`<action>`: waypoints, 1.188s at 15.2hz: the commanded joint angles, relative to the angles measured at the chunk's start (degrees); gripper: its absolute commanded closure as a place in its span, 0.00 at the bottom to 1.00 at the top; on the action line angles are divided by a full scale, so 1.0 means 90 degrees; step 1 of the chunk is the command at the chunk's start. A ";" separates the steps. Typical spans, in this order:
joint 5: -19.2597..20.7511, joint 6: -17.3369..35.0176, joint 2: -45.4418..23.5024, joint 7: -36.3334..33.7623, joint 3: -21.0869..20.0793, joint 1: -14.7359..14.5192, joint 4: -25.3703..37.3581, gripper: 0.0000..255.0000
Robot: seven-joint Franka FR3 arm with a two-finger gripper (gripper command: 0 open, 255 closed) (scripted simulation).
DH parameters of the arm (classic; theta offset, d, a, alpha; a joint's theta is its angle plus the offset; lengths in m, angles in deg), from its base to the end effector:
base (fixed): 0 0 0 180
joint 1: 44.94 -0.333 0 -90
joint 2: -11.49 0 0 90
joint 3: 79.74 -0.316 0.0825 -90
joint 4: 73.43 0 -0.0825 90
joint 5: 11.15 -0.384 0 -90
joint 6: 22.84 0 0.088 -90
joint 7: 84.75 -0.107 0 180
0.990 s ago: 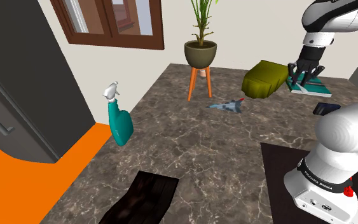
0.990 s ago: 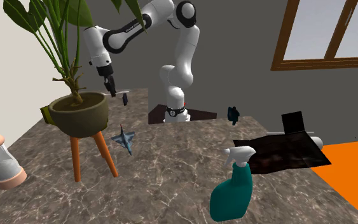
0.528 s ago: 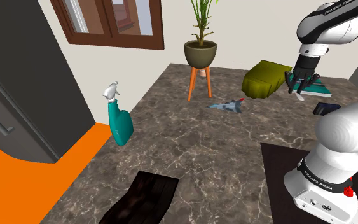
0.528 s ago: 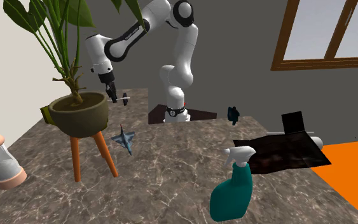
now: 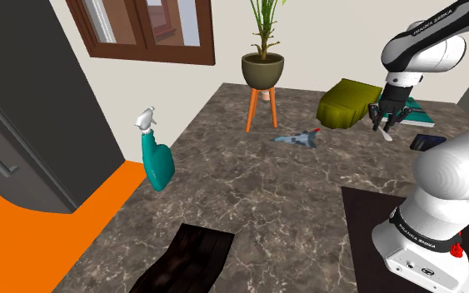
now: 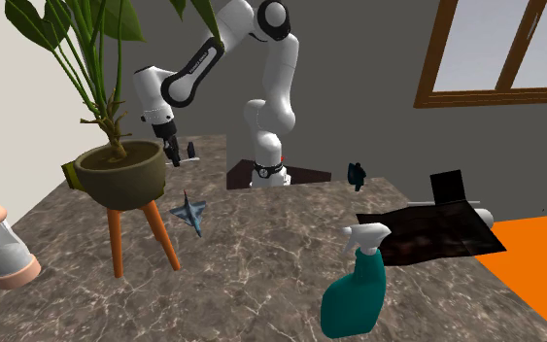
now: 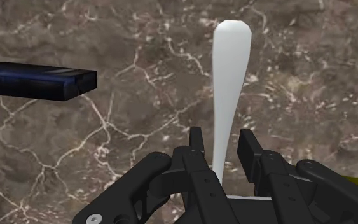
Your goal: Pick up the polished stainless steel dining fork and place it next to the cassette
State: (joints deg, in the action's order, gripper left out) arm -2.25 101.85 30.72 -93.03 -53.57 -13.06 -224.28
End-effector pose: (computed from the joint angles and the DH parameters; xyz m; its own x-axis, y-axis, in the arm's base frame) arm 0.2089 -0.3303 0.3352 0.5131 -0.8458 -0.1463 -0.8558 -0.5172 -0.0115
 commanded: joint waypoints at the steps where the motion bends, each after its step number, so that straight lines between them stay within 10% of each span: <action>1: -0.0019 0.0261 -0.0145 0.0043 0.0051 -0.0010 -0.0115 1.00; 8: -0.0019 0.0261 -0.0145 0.0043 0.0051 -0.0010 -0.0115 1.00; 9: -0.0019 0.0262 -0.0146 0.0043 0.0051 -0.0010 -0.0115 0.00; 18: 0.0023 -0.0700 0.0304 -0.0040 -0.0095 0.0025 0.0414 0.00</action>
State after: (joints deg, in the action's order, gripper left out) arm -2.02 97.37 32.72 -93.15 -54.06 -12.81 -221.53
